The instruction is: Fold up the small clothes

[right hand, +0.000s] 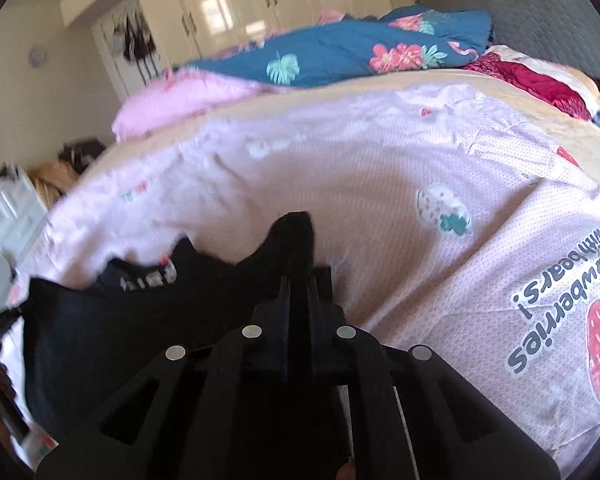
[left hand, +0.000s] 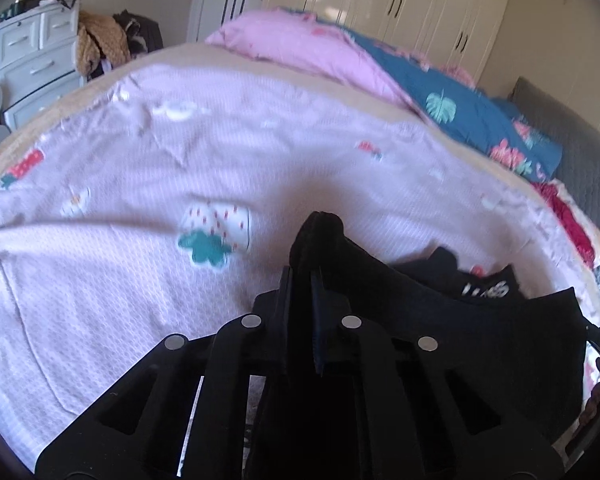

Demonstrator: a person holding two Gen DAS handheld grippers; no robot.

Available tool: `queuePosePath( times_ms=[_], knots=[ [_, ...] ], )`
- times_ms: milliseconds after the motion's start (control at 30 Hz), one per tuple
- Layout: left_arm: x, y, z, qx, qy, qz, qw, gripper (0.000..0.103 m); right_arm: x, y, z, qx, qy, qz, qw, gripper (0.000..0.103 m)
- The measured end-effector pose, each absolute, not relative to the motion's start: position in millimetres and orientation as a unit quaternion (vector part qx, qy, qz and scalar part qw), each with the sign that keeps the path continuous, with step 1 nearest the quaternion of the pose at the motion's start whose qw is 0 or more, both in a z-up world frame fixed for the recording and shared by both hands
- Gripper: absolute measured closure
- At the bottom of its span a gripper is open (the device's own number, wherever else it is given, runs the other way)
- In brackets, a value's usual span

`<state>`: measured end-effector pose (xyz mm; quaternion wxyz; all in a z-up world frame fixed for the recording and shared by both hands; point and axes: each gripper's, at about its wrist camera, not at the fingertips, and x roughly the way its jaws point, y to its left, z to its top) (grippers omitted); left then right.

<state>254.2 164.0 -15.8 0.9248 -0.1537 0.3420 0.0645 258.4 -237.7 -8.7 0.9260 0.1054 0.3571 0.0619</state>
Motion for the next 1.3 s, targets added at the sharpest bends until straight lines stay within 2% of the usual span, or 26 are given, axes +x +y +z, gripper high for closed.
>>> queuePosePath(
  times_ms=[167, 567, 900, 933, 1000, 1100, 1300],
  knots=[
    [254, 160, -9, -0.139, 0.33, 0.074, 0.931, 0.1, 256, -245, -2, 0.121, 0.338, 0.057, 0.931, 0.097],
    [263, 166, -31, -0.145, 0.356, 0.086, 0.919, 0.1, 263, -242, -18, 0.12, 0.358, 0.036, 0.925, 0.097],
    [264, 158, -35, -0.11, 0.372, 0.103, 0.916, 0.098, 263, -230, -25, 0.089, 0.372, 0.009, 0.924, 0.096],
    [264, 157, -36, -0.107, 0.373, 0.105, 0.915, 0.098, 263, -231, -25, 0.09, 0.373, 0.007, 0.924, 0.095],
    [264, 157, -37, -0.103, 0.377, 0.109, 0.914, 0.096, 263, -234, -26, 0.093, 0.378, 0.001, 0.921, 0.085],
    [263, 156, -37, -0.1, 0.379, 0.112, 0.913, 0.095, 262, -237, -26, 0.094, 0.379, -0.004, 0.921, 0.084],
    [261, 157, -33, -0.096, 0.378, 0.119, 0.913, 0.08, 259, -241, -20, 0.105, 0.376, 0.001, 0.921, 0.069]
  ],
)
